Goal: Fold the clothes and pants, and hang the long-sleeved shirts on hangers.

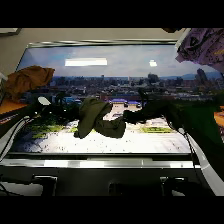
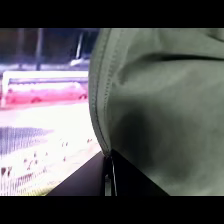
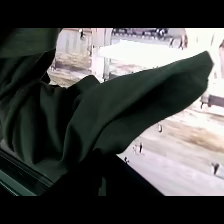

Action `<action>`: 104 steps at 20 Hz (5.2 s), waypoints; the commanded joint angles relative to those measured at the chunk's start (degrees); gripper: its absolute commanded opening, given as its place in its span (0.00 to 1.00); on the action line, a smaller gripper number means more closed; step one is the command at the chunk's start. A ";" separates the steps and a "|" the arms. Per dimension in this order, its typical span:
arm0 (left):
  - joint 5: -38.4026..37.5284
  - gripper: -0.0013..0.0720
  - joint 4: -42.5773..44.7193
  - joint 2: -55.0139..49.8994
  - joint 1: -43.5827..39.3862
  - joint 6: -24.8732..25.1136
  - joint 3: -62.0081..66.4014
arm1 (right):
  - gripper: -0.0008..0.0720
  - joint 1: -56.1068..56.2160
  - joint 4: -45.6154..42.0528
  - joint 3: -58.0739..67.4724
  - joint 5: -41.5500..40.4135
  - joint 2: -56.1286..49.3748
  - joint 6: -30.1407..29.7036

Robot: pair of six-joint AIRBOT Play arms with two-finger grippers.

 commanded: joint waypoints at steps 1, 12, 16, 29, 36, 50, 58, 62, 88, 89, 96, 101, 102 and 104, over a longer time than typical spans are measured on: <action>-1.03 0.04 -0.07 0.02 -0.04 0.59 1.42 | 0.05 -0.04 -1.29 0.07 1.46 3.21 1.40; -9.42 0.04 17.66 24.76 12.48 -2.27 45.22 | 0.04 -0.07 -43.21 36.63 -6.60 17.73 15.96; -10.67 0.04 24.81 36.98 15.12 -6.78 48.35 | 0.05 -0.07 -52.09 42.66 -9.88 29.44 17.07; -16.83 0.04 29.75 38.16 14.71 -8.57 40.72 | 0.05 -0.02 -52.28 40.72 -18.25 24.17 20.46; -7.54 0.04 29.62 8.24 10.29 -5.70 28.85 | 0.05 -0.02 -42.05 32.41 -5.79 -6.05 22.27; -8.55 0.64 24.98 -1.09 12.13 -6.25 28.94 | 0.44 -4.98 -41.59 38.64 -1.27 -17.33 27.08; -10.97 0.64 24.55 13.20 22.03 -7.63 16.26 | 0.54 -30.62 -19.67 34.32 -22.38 -10.47 1.01; -10.73 0.64 23.89 16.85 22.75 -7.85 7.67 | 0.60 -32.02 -13.51 24.00 -19.74 -10.49 -4.50; -10.84 0.64 23.47 16.98 22.75 -8.68 6.40 | 0.59 -16.94 -5.42 15.61 7.17 -18.23 -1.81; -10.84 0.64 23.47 16.98 22.75 -8.68 6.40 | 0.59 -16.61 -5.33 15.61 8.22 -18.38 -1.03; -11.08 0.64 23.43 17.00 22.75 -8.70 6.40 | 0.32 -14.67 -4.46 15.85 9.57 -21.46 0.96; -14.16 0.64 19.26 19.12 22.73 -10.69 2.23 | 0.04 -14.67 -8.52 20.55 5.01 -20.59 3.87; -13.64 0.64 15.69 20.46 22.45 -10.43 -0.94 | 0.04 -14.67 -9.03 20.79 4.52 -19.93 4.35; -12.24 0.64 10.71 22.14 20.94 -10.38 -7.56 | 0.04 -14.67 -10.38 20.76 3.28 -18.27 5.16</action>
